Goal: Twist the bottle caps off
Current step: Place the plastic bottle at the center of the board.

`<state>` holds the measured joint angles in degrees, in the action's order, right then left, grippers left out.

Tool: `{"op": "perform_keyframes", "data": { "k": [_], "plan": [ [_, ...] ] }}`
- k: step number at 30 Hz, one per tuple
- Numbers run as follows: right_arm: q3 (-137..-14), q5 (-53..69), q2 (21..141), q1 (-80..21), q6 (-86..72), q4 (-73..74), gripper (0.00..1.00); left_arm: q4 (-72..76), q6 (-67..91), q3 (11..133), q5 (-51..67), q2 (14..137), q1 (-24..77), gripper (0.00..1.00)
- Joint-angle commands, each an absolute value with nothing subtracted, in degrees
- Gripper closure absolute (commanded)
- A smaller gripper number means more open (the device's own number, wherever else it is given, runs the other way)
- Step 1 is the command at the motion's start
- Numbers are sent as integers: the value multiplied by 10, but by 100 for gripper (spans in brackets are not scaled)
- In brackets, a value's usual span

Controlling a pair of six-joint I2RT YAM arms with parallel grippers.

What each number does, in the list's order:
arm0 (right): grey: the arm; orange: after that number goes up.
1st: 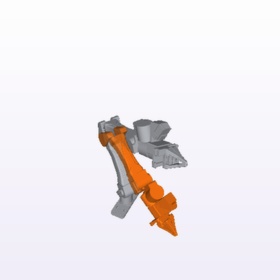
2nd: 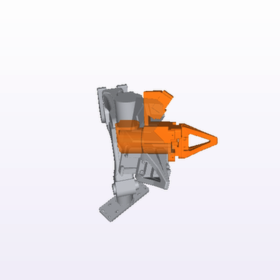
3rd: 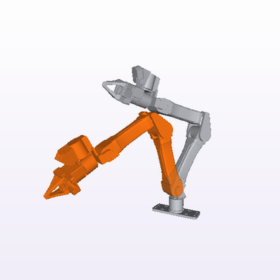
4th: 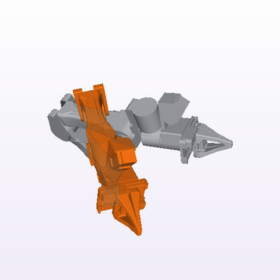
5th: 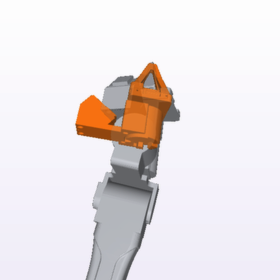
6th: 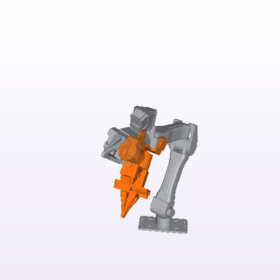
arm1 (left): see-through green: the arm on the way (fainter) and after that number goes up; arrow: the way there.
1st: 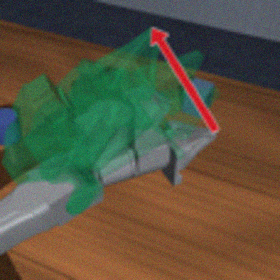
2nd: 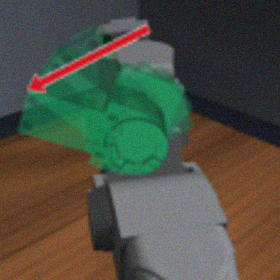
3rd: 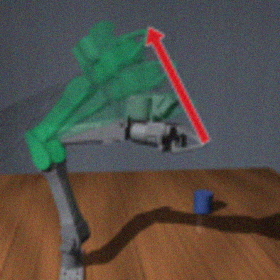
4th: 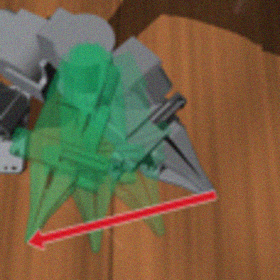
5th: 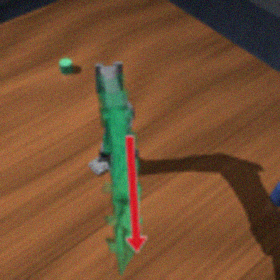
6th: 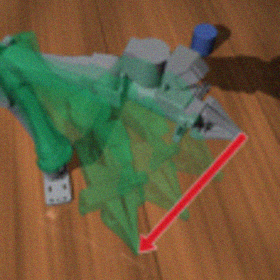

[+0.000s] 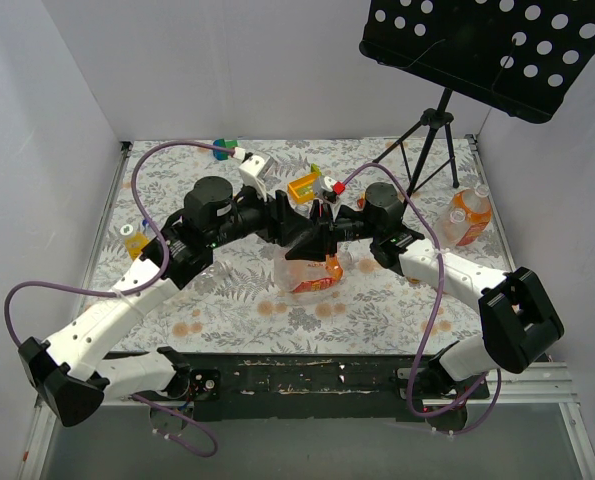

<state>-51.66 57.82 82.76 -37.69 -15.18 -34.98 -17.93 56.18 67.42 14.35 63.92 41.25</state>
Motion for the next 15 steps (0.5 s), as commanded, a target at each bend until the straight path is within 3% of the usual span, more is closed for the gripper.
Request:
{"op": "perform_keyframes", "data": {
  "k": [1, 4, 7, 12, 14, 15],
  "plan": [
    [-527, 583, 807, -382, -147, -374, 81, -170, 548, 698, 146, 646, 409, 46],
    [-528, 584, 809, -382, -148, -374, 81, -164, 546, 702, 156, 654, 410, 48],
    [-530, 585, 811, -384, -149, -373, 81, -163, 542, 706, 158, 662, 410, 60],
    [-531, 585, 813, -387, -148, -371, 81, -162, 537, 708, 157, 665, 409, 62],
    [-531, 586, 816, -386, -148, -370, 81, -161, 534, 708, 159, 667, 409, 74],
    [-532, 587, 816, -387, -148, -370, 81, -162, 531, 708, 158, 669, 409, 88]
  ]
}}
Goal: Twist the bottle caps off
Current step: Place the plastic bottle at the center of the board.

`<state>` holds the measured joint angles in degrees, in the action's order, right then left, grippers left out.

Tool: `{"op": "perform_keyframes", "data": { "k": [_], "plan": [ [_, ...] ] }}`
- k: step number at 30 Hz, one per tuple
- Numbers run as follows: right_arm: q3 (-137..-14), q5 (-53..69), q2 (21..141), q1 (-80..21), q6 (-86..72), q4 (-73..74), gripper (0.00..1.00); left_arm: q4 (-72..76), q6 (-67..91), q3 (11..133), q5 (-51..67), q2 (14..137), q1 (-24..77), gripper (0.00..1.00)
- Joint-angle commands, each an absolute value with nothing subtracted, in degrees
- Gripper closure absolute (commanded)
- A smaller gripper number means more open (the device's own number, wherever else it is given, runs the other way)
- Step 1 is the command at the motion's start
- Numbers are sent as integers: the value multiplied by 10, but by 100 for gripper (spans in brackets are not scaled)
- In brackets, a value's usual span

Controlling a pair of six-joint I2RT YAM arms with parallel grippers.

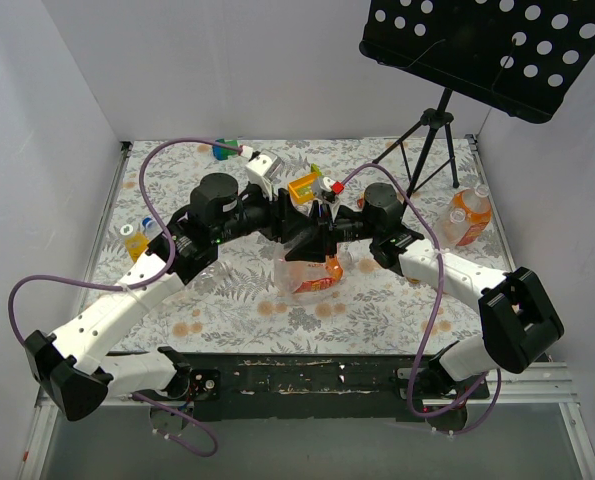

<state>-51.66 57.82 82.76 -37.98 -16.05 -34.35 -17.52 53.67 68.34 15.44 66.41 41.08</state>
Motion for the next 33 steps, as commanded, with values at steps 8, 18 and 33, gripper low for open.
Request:
{"op": "perform_keyframes", "data": {
  "k": [8, 18, 33],
  "plan": [
    [-530, 588, 815, -388, -143, -366, 66, -104, 506, 656, 142, 624, 409, 100],
    [-532, 594, 824, -388, -155, -377, 46, -84, 497, 633, 172, 618, 410, 100],
    [-533, 610, 822, -388, -156, -386, 84, -44, 529, 594, 178, 610, 409, 100]
  ]
}}
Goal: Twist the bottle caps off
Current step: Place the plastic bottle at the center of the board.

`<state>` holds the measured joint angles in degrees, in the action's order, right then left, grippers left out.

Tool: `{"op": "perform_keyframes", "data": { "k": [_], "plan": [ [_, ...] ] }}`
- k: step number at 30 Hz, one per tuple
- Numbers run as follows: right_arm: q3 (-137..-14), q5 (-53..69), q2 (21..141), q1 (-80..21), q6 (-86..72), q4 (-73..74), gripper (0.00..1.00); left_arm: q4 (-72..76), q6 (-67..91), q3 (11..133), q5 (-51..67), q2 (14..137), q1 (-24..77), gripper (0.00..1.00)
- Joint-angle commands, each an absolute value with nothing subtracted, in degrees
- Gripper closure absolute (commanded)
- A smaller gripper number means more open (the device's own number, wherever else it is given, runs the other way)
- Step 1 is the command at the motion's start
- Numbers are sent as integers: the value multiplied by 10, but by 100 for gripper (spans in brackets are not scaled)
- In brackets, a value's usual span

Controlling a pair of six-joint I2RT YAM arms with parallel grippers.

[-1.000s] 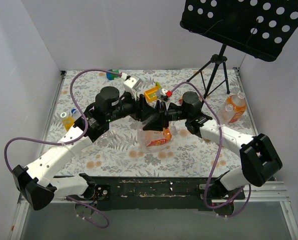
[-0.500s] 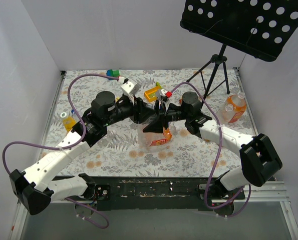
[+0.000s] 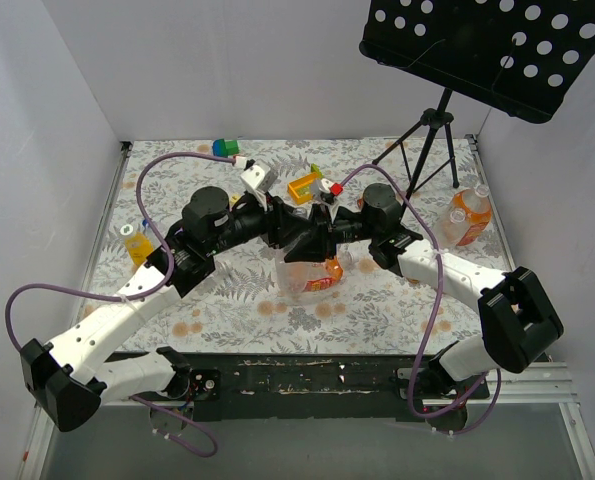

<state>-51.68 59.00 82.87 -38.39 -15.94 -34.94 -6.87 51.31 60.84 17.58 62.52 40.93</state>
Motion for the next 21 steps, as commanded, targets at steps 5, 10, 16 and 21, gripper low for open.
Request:
{"op": "perform_keyframes", "data": {
  "k": [5, 10, 16, 21],
  "plan": [
    [-533, 613, 821, -388, -158, -389, 91, -45, 540, 592, 174, 613, 410, 64],
    [-533, 613, 819, -388, -158, -390, 92, -49, 540, 589, 170, 610, 409, 39],
    [-533, 616, 821, -388, -161, -392, 92, -53, 536, 593, 170, 613, 409, 35],
    [-534, 617, 823, -388, -163, -392, 92, -46, 536, 594, 185, 620, 409, 48]
  ]
}}
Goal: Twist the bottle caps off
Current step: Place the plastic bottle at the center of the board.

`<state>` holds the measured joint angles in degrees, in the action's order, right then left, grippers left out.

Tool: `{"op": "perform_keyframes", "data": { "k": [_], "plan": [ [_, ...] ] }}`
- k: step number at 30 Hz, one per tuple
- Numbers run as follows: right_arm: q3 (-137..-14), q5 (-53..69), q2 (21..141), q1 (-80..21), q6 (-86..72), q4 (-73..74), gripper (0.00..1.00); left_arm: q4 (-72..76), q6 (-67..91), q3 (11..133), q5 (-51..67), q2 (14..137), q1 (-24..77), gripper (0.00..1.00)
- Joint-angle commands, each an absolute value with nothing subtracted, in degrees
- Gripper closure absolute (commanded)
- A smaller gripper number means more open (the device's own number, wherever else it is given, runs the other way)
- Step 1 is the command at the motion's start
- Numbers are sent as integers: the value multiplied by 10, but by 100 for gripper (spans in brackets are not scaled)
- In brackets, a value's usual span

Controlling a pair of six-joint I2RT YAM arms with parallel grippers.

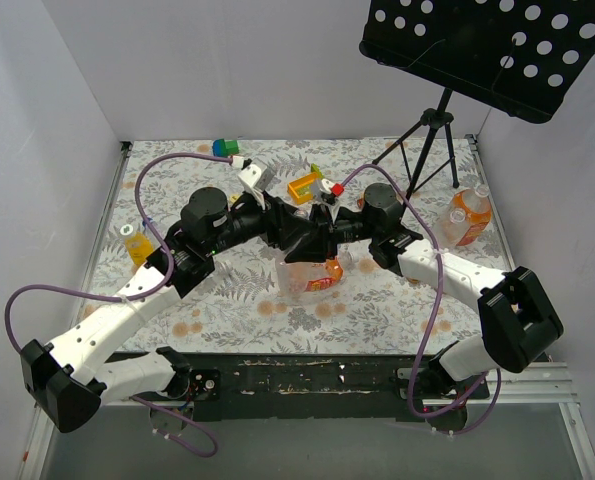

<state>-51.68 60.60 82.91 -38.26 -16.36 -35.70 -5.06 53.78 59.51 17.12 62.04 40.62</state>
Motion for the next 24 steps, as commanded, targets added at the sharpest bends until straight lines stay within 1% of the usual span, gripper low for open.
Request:
{"op": "perform_keyframes", "data": {
  "k": [1, 3, 5, 7, 8, 9, 10, 11, 12, 13, 15, 18, 24],
  "plan": [
    [-534, 618, 823, -388, -163, -392, 91, -47, 534, 595, 189, 624, 409, 57],
    [-533, 619, 824, -388, -164, -392, 91, -51, 529, 599, 198, 629, 410, 75],
    [-534, 618, 824, -388, -165, -392, 90, -54, 526, 602, 200, 632, 410, 100],
    [-535, 618, 824, -388, -165, -391, 89, -55, 523, 599, 197, 628, 410, 100],
    [-535, 615, 823, -389, -165, -389, 86, -55, 522, 597, 192, 624, 410, 100],
    [-534, 613, 822, -388, -165, -388, 80, -53, 522, 592, 183, 620, 409, 100],
    [-535, 614, 821, -388, -165, -386, 66, -50, 522, 586, 176, 613, 410, 100],
    [-535, 614, 820, -387, -164, -385, 49, -47, 520, 581, 165, 604, 410, 100],
    [-534, 616, 817, -388, -162, -384, 37, -47, 519, 577, 158, 599, 410, 100],
    [-533, 617, 816, -388, -157, -381, 29, -47, 516, 574, 151, 592, 409, 100],
    [-536, 621, 809, -385, -148, -371, 18, -55, 510, 571, 142, 584, 409, 100],
    [-544, 633, 801, -378, -134, -356, 14, -65, 505, 570, 132, 577, 406, 100],
    [-552, 634, 780, -353, -81, -303, 12, -57, 498, 566, 111, 563, 398, 100]
  ]
}}
